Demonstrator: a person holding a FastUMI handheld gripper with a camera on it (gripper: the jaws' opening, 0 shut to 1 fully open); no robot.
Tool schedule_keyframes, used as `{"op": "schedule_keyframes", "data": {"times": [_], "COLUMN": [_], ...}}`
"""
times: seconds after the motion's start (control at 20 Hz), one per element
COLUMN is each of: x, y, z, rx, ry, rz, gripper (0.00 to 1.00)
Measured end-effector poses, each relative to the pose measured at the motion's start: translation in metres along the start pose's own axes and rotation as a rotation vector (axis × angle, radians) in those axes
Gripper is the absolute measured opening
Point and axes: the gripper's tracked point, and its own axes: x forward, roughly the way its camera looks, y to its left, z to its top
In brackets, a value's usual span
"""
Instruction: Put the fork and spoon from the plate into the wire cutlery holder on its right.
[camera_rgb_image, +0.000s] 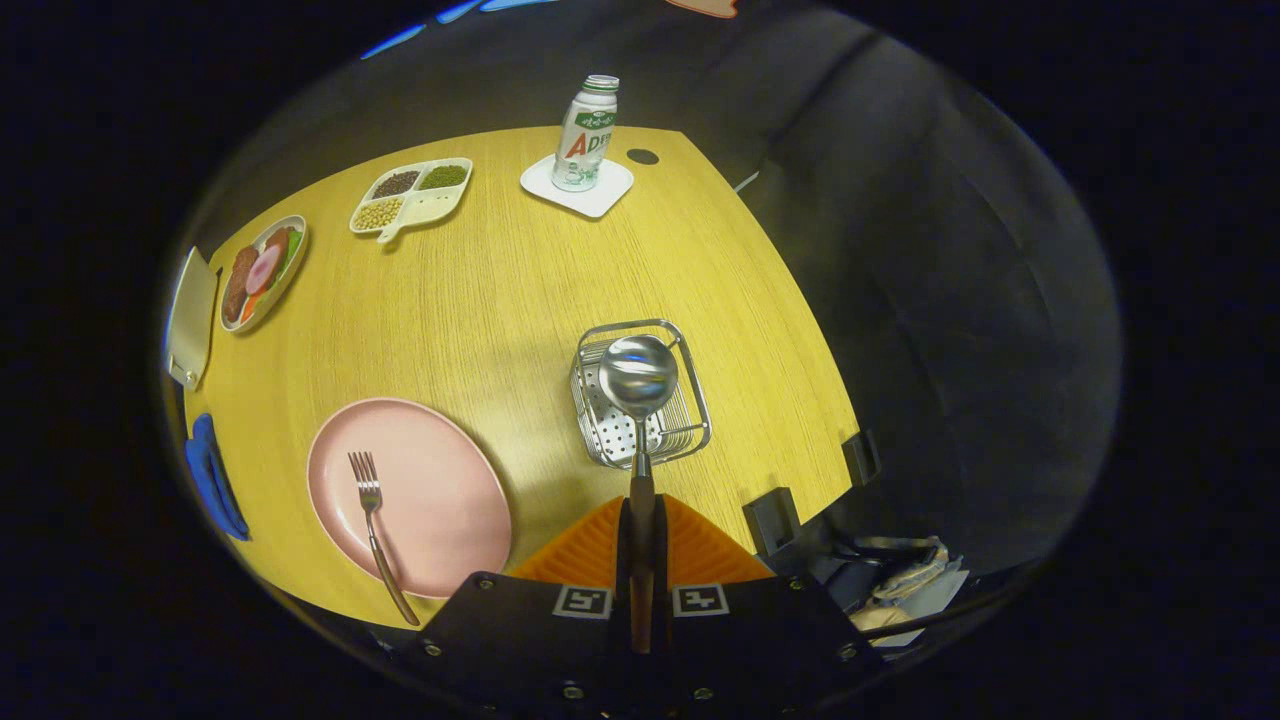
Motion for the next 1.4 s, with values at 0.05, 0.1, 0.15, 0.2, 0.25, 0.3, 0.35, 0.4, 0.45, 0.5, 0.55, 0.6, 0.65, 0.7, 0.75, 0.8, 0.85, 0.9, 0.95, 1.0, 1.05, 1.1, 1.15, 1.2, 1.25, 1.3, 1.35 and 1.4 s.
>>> {"op": "schedule_keyframes", "data": {"times": [0.05, 0.1, 0.15, 0.2, 0.25, 0.3, 0.35, 0.4, 0.45, 0.5, 0.55, 0.6, 0.65, 0.7, 0.75, 0.8, 0.85, 0.9, 0.95, 1.0, 1.05, 1.1, 1.15, 1.2, 1.25, 1.3, 1.35, 1.4], "x": [0.002, 0.005, 0.007, 0.009, 0.01, 0.011, 0.011, 0.011, 0.01, 0.009, 0.007, 0.002, 0.001, -0.004, -0.007, -0.011, -0.016, -0.019, -0.023, -0.026, -0.029, -0.032, -0.036, -0.038, -0.041, -0.043, -0.046, -0.049], "y": [-0.001, -0.001, -0.002, -0.001, -0.001, -0.001, 0.0, 0.0, 0.001, 0.001, 0.002, 0.004, 0.006, 0.005, 0.005, 0.007, 0.008, 0.009, 0.01, 0.01, 0.012, 0.017, 0.021, 0.026, 0.032, 0.039, 0.045, 0.051], "z": [0.001, 0.001, 0.001, 0.0, -0.001, 0.001, 0.002, 0.003, 0.005, 0.007, 0.011, 0.016, 0.021, 0.023, 0.027, 0.029, 0.031, 0.034, 0.035, 0.035, 0.037, 0.038, 0.038, 0.037, 0.037, 0.036, 0.036, 0.036], "rx": [-0.003, -0.005, -0.013, -0.024, -0.036, -0.048, -0.06, -0.066, -0.067, -0.065, -0.064, -0.058, -0.055, -0.053, -0.05, -0.047, -0.043, -0.04, -0.041, -0.046, -0.051, -0.055, -0.06, -0.064, -0.069, -0.076, -0.085, -0.097], "ry": [0.006, 0.014, 0.023, 0.033, 0.039, 0.043, 0.045, 0.042, 0.04, 0.032, 0.02, -0.004, -0.016, -0.032, -0.047, -0.061, -0.078, -0.093, -0.102, -0.11, -0.12, -0.131, -0.138, -0.144, -0.15, -0.156, -0.163, -0.173], "rz": [0.007, 0.014, 0.022, 0.03, 0.036, 0.042, 0.049, 0.053, 0.055, 0.054, 0.056, 0.067, 0.069, 0.07, 0.069, 0.076, 0.08, 0.082, 0.079, 0.074, 0.073, 0.075, 0.08, 0.084, 0.089, 0.094, 0.097, 0.099], "gripper": [0.08, 0.08, 0.08, 0.08, 0.08, 0.08, 0.08, 0.08, 0.08, 0.08, 0.12, 0.12, 0.14, 0.16, 0.21, 0.2, 0.2, 0.2, 0.2, 0.21, 0.2, 0.2, 0.21, 0.21, 0.21, 0.21, 0.21, 0.21]}}
